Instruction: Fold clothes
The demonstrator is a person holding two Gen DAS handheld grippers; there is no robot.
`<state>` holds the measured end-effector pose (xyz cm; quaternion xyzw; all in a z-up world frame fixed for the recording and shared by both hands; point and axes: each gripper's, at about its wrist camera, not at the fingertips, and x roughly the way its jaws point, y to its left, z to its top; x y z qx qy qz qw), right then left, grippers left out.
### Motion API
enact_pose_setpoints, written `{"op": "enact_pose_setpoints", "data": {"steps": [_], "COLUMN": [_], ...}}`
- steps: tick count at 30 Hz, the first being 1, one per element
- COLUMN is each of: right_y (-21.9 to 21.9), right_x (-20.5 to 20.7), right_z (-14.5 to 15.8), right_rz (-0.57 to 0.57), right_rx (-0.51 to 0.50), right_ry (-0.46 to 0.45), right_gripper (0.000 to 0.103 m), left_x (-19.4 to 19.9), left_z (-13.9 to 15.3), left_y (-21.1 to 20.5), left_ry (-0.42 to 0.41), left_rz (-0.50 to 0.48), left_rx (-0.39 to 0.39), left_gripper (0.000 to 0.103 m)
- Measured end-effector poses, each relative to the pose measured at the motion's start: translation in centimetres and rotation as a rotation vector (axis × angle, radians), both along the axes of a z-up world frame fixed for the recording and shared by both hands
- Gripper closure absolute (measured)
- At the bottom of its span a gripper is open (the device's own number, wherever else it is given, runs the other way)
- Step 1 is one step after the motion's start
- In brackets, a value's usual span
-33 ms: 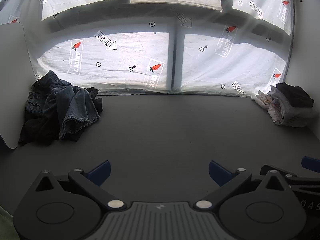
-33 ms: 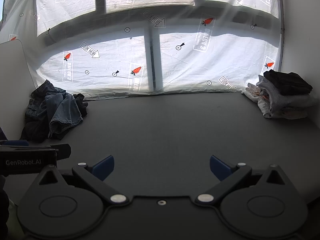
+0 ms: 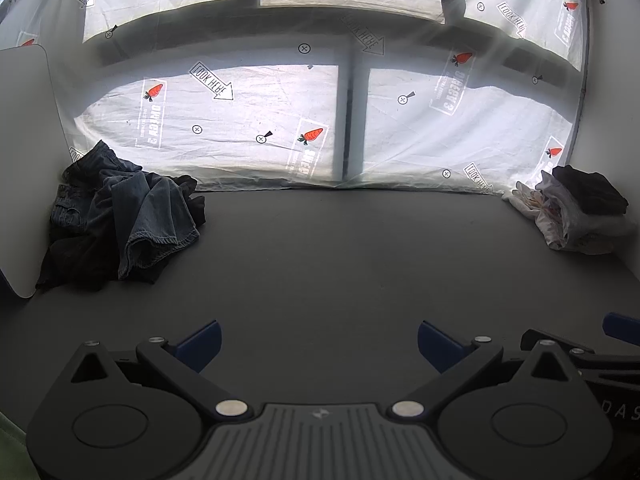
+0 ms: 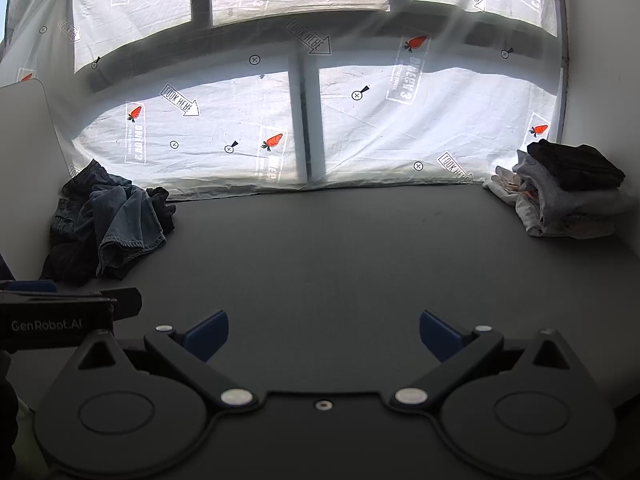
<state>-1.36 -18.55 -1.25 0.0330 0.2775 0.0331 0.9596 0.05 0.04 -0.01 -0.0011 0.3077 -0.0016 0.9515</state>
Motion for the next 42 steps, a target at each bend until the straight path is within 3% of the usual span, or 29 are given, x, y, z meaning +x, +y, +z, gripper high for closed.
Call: {"op": "enact_pose_setpoints", "data": {"steps": [42], "right_y": [0.6], "right_x": [1.2], "right_z": [-0.1], "right_rz": [0.004], "right_rx": [-0.012], "right_ry": [0.017], "right_gripper": [0.000], "left_x": [1.0], "left_z": [-0.3], "left_y": [0.4], "left_ry": [0.011], "left_rz": [-0.010], "left_rx": [0.001], "left_gripper": [0.000]}}
